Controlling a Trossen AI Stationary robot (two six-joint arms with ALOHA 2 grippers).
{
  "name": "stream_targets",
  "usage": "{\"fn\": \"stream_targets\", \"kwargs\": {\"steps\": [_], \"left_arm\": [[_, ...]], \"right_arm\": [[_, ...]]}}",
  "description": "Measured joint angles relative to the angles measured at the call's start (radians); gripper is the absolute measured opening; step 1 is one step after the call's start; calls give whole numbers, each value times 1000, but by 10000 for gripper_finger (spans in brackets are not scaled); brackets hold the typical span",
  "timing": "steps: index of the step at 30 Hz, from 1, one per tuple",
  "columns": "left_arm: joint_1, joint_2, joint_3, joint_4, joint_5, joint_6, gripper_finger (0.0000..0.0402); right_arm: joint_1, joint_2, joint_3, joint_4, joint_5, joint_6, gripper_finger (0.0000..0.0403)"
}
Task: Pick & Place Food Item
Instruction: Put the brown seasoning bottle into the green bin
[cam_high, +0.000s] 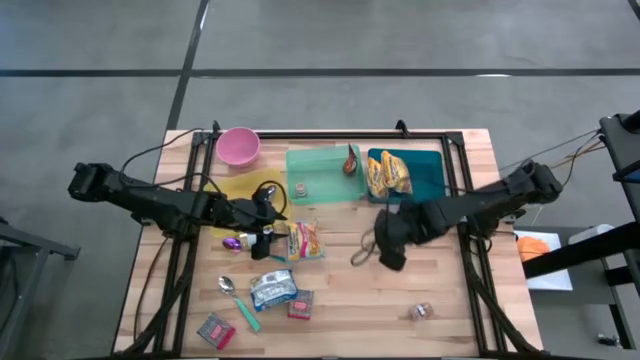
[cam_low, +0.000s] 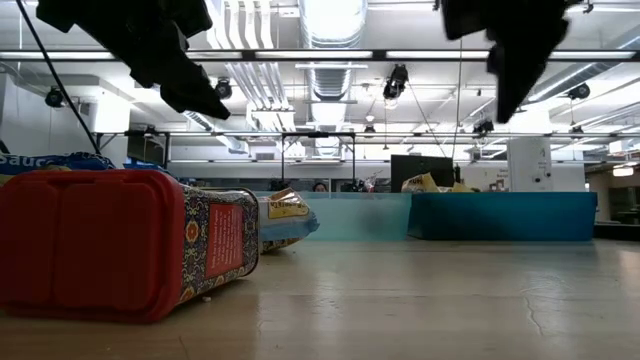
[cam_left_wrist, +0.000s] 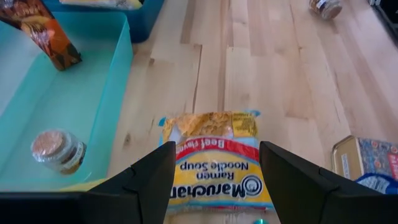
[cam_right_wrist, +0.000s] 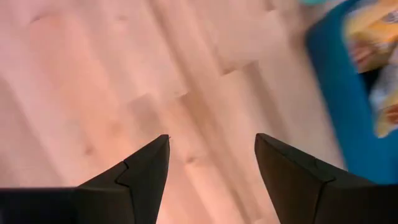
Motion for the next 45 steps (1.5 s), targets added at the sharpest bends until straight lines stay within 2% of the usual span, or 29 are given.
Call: {"fn": "stream_targets", "kwargs": {"steps": [12,23,29,35,41,45], "left_arm": [[0,0,0,-33,0,-5,240],[0,3,0,53,1,-118,240],[0,3,0,53,56,-206,240],[0,3,0,53,136,-246,240],[0,3,0,46,139,-313,240],[0,3,0,41,139,-347,240]], "right_arm": [[296,1,-1,1,4,238,235],[493,82,-3,59,15,251,235],[593,166,4,69,10,265,235],[650,256,30,72,11,241,235],[668,321,53,64,1,217,235],[681,333,77,56,-43,201,235]]}}
